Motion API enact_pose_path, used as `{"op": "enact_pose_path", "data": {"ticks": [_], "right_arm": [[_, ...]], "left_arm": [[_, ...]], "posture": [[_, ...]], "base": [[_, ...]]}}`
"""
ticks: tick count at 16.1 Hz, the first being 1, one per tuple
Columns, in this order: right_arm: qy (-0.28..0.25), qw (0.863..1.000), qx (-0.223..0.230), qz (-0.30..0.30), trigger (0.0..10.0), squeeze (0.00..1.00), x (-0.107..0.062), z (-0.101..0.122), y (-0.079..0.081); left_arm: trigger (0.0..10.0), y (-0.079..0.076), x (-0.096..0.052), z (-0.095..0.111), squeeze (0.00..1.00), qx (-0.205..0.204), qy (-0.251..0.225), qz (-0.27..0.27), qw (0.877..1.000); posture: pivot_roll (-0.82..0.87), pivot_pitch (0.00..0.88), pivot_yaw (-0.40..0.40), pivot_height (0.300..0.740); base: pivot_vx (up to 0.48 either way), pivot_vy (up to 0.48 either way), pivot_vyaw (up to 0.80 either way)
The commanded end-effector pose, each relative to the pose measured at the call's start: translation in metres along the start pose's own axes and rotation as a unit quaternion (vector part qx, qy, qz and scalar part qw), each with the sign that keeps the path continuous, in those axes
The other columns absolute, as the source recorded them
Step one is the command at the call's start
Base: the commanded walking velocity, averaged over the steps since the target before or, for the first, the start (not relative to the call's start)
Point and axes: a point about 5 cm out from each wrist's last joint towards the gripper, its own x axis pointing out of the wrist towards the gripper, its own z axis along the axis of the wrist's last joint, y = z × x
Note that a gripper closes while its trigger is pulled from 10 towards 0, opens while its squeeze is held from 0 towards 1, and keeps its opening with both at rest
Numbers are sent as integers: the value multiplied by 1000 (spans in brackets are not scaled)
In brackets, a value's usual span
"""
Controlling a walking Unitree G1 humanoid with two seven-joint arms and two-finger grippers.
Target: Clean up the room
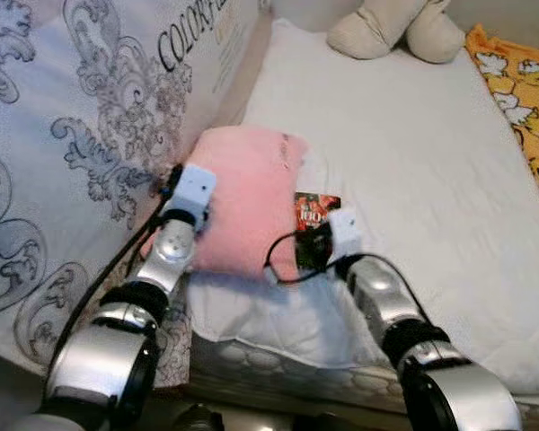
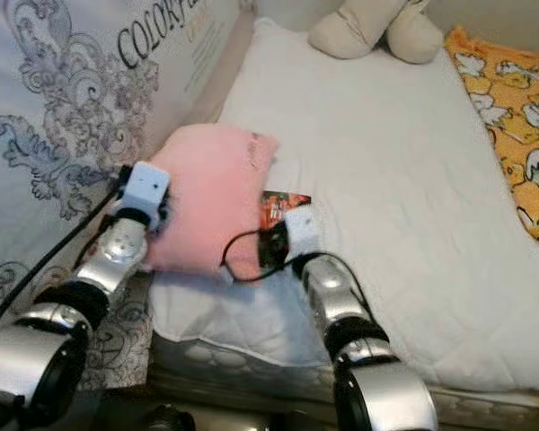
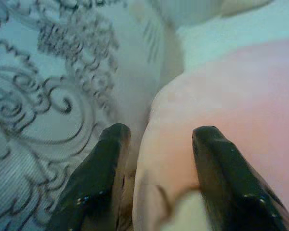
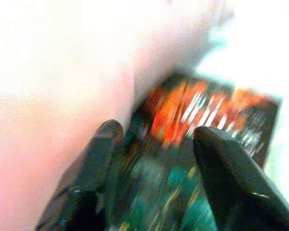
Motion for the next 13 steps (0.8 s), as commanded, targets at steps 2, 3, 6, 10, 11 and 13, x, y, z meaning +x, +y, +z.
{"op": "enact_pose_path", "data": {"ticks": [2,3,6,10,11,13], "right_arm": [[-44,998,-13,-37,10000,1000,-13,1,-13],[-63,997,-10,-54,10000,1000,-23,-2,-17],[-97,992,-11,-85,10000,1000,-48,-14,-21],[-149,979,-25,-134,10000,1000,-89,-13,-31],[-160,975,-37,-151,10000,1000,-101,-12,-35],[-156,973,-37,-165,10000,1000,-109,-12,-37]], "left_arm": [[10000,-11,-6,-5,1000,-65,13,-47,997],[10000,-9,-10,-7,1000,-84,18,-52,995],[10000,6,-18,-9,1000,-80,2,-50,996],[10000,29,-49,7,1000,-115,-88,-59,988],[10000,32,-65,5,1000,-163,-95,-59,980],[10000,25,-83,0,1000,-211,-91,-72,971]], "posture": [[-55,9,-45,740],[-53,3,-45,740],[-43,0,-40,740],[-29,0,-32,740],[-20,0,-33,740],[-24,0,-35,740]], "base": [[0,0,0],[0,0,0],[0,0,0],[0,0,0],[0,0,0],[0,0,0]]}}
